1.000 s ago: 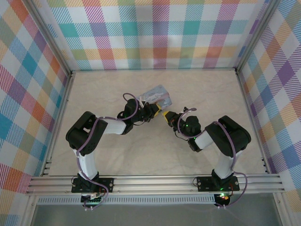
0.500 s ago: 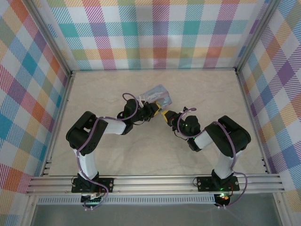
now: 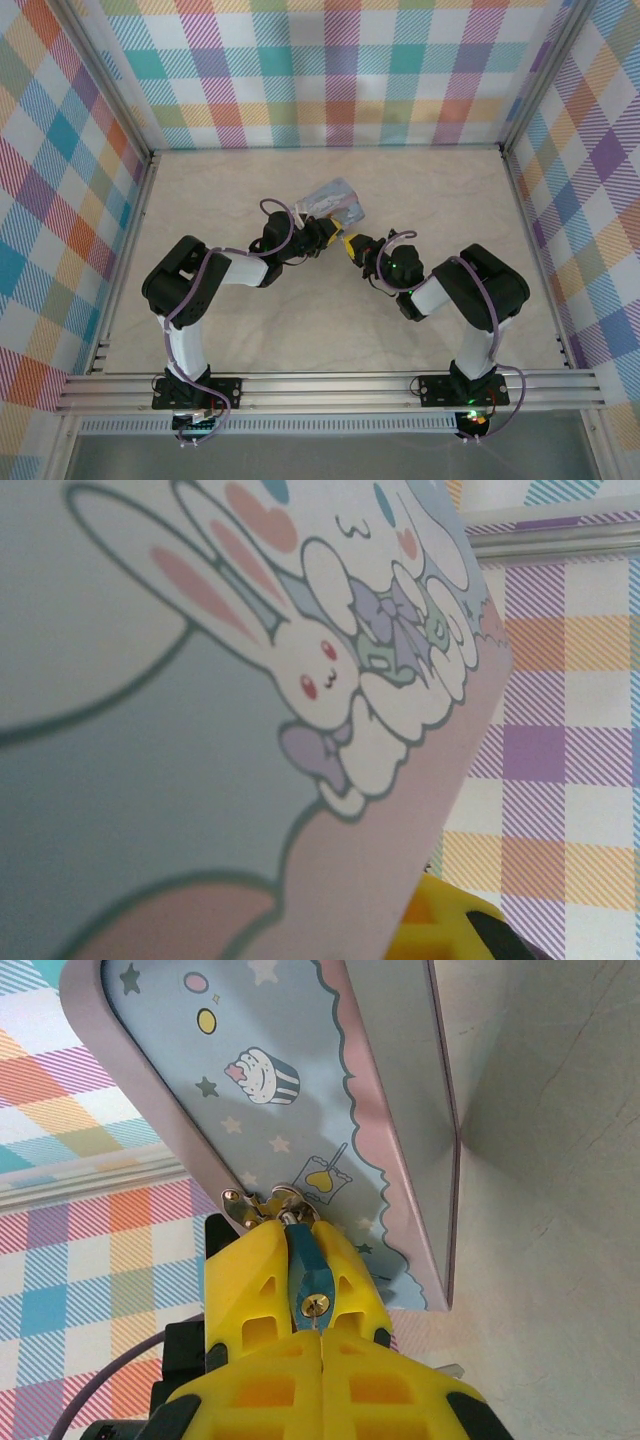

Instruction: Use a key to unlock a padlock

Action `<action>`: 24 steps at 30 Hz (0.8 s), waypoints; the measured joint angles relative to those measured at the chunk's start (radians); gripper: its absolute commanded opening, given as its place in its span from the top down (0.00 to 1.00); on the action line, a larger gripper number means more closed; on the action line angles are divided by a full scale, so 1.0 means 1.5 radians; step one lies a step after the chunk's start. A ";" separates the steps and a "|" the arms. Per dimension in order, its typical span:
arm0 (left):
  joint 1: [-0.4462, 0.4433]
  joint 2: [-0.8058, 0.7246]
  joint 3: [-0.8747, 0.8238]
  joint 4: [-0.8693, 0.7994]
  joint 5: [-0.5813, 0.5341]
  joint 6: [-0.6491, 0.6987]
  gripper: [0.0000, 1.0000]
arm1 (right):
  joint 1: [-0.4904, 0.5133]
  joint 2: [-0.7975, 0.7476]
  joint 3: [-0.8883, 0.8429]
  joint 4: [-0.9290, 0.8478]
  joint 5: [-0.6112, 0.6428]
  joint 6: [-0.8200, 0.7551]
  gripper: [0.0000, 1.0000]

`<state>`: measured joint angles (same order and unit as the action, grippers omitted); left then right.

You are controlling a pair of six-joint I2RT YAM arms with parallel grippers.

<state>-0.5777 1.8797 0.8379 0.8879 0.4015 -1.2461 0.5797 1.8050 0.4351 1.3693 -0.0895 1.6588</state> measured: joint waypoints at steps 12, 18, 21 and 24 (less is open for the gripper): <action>0.008 0.003 -0.007 0.024 0.001 -0.005 0.93 | -0.010 0.012 0.021 -0.001 -0.020 -0.074 1.00; 0.008 0.003 -0.007 0.028 0.003 -0.010 0.94 | -0.028 0.012 0.025 -0.001 -0.050 -0.126 1.00; 0.010 0.003 -0.007 0.037 0.003 -0.012 0.95 | -0.038 0.012 0.034 -0.005 -0.076 -0.130 1.00; 0.011 0.003 -0.007 0.044 0.004 -0.013 0.95 | -0.040 0.012 0.041 -0.008 -0.093 -0.123 1.00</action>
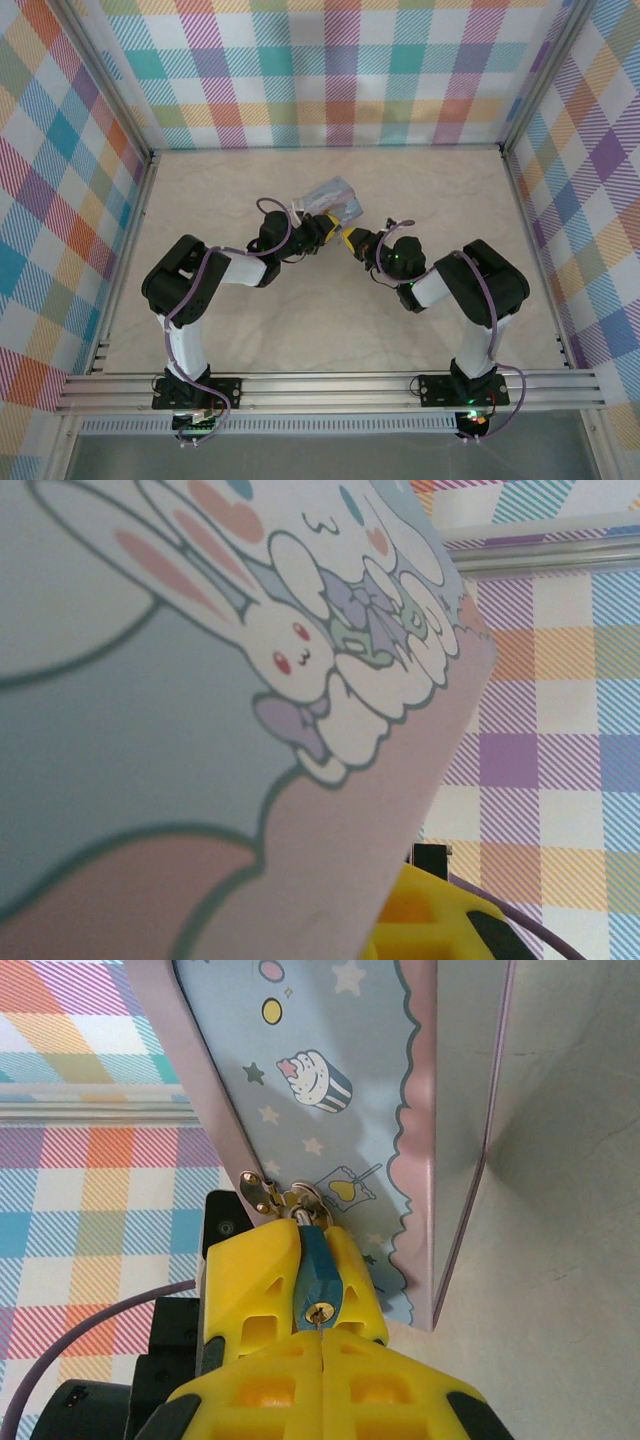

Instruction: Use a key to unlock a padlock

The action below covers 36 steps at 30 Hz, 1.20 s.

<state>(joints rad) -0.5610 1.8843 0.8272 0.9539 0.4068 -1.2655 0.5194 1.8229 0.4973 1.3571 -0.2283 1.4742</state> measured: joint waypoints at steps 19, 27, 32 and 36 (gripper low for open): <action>0.002 0.000 0.000 -0.002 -0.002 -0.001 0.97 | -0.021 0.018 0.016 -0.002 -0.037 0.155 1.00; 0.002 0.000 0.000 -0.001 -0.002 -0.001 0.98 | -0.037 0.022 0.028 -0.013 -0.071 0.172 1.00; 0.003 0.000 0.000 -0.001 -0.001 -0.001 0.98 | -0.037 0.022 0.037 -0.030 -0.084 0.156 1.00; 0.004 0.000 0.000 -0.001 0.000 -0.001 0.98 | -0.036 0.007 0.043 -0.065 -0.083 0.108 1.00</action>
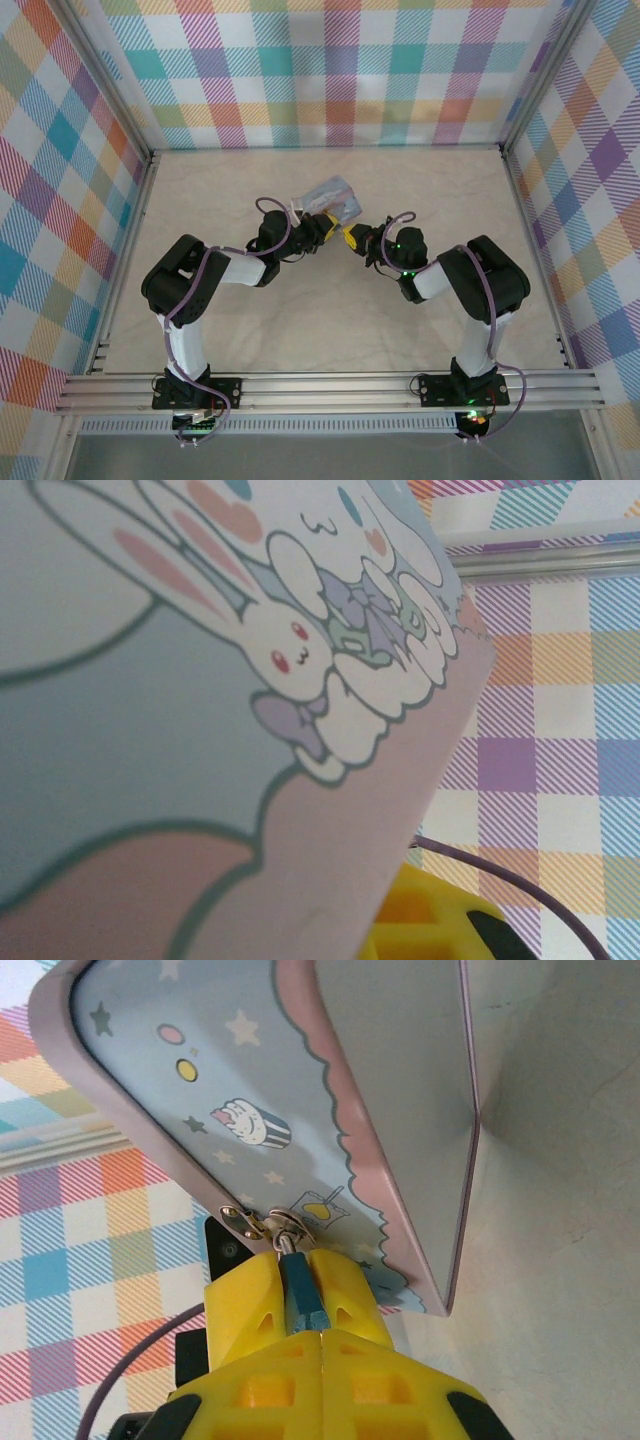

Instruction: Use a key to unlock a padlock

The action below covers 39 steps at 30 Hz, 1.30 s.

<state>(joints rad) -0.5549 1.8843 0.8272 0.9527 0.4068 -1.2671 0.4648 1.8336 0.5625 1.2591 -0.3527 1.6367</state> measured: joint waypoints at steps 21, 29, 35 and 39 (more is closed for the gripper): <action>0.000 -0.004 0.000 0.012 0.018 -0.001 0.97 | 0.043 -0.109 -0.004 -0.149 0.093 -0.327 1.00; 0.000 -0.004 0.001 0.013 0.021 -0.001 0.98 | 0.069 -0.115 -0.016 -0.135 0.151 -0.327 1.00; 0.002 -0.004 0.001 0.004 0.001 0.002 0.98 | 0.071 -0.049 -0.016 -0.034 0.160 -0.236 1.00; 0.002 -0.004 0.001 0.001 -0.003 0.002 0.98 | 0.067 -0.038 -0.016 -0.015 0.157 -0.190 1.00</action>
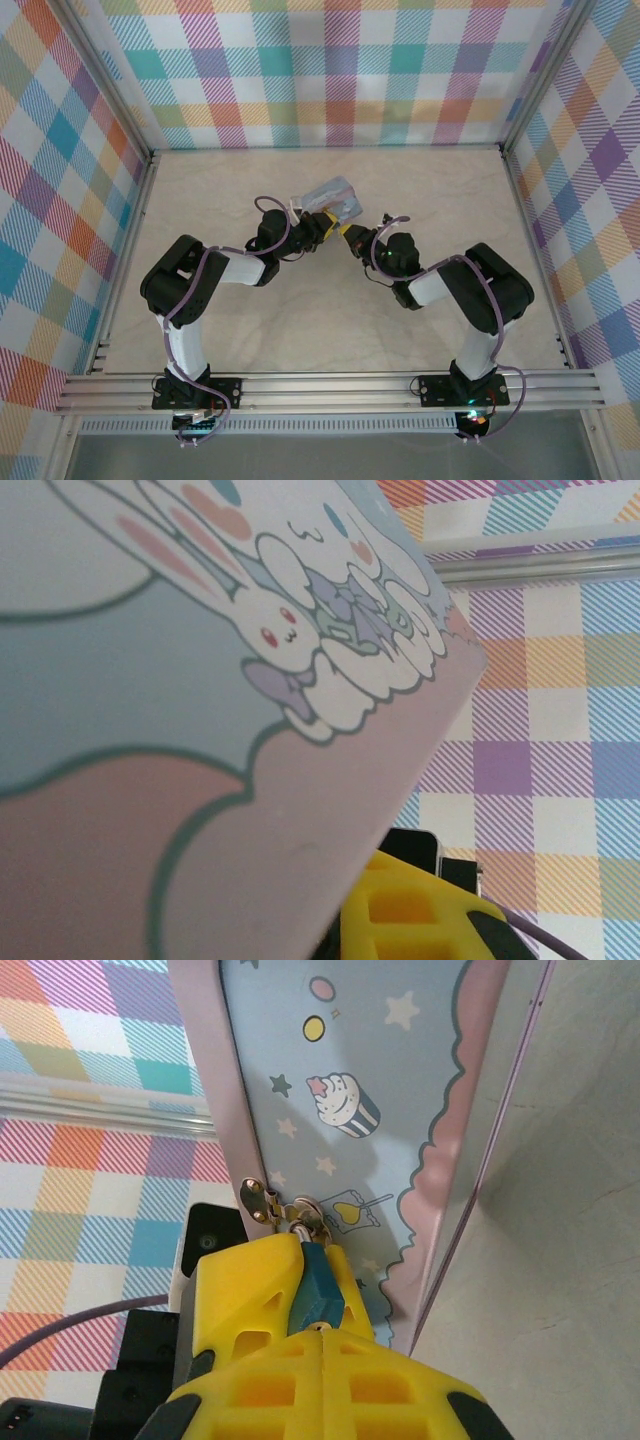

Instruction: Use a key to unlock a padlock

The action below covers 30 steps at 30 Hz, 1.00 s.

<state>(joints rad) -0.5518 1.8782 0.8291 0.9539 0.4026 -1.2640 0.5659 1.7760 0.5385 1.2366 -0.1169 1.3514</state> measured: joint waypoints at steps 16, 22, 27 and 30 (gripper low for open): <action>0.004 0.000 0.000 -0.011 -0.014 0.003 0.99 | -0.017 0.065 0.021 0.062 -0.052 0.178 1.00; 0.008 0.000 0.000 -0.011 -0.013 0.006 1.00 | -0.019 0.063 0.032 0.047 -0.060 0.152 1.00; 0.008 -0.001 0.003 -0.008 -0.004 0.011 1.00 | -0.021 0.044 0.032 0.021 -0.060 0.090 1.00; 0.008 -0.001 0.003 -0.009 0.000 0.015 1.00 | -0.029 0.050 0.032 0.026 -0.078 0.110 1.00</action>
<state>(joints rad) -0.5404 1.8767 0.8341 0.9409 0.4026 -1.2411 0.5228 1.8511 0.5869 1.2762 -0.2337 1.5158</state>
